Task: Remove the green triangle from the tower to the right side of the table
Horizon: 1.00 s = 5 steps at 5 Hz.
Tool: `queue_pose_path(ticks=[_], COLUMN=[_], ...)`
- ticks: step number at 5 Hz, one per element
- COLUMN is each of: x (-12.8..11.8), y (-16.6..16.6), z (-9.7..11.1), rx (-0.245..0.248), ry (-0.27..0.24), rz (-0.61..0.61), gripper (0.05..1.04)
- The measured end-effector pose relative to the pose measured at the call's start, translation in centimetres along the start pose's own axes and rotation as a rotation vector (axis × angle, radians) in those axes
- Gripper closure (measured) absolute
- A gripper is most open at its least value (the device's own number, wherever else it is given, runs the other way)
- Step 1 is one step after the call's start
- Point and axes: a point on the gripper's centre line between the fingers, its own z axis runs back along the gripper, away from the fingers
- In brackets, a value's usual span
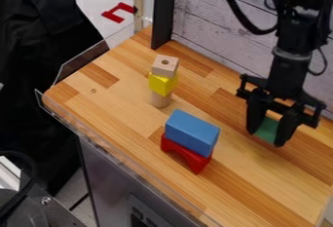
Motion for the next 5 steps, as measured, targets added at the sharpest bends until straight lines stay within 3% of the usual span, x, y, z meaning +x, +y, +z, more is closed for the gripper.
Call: queue_pose_path(ticks=[2,4,5], x=[-1.4,-1.8,-1.4], y=[1.5,2.6,2.3], z=[-2.5,-3.0,-2.6], rx=[0.003,0.051,0.076], ry=[0.05,0.056,0.047], rz=[0.059,0.112,0.099], gripper=[0.557,0.463,0.16])
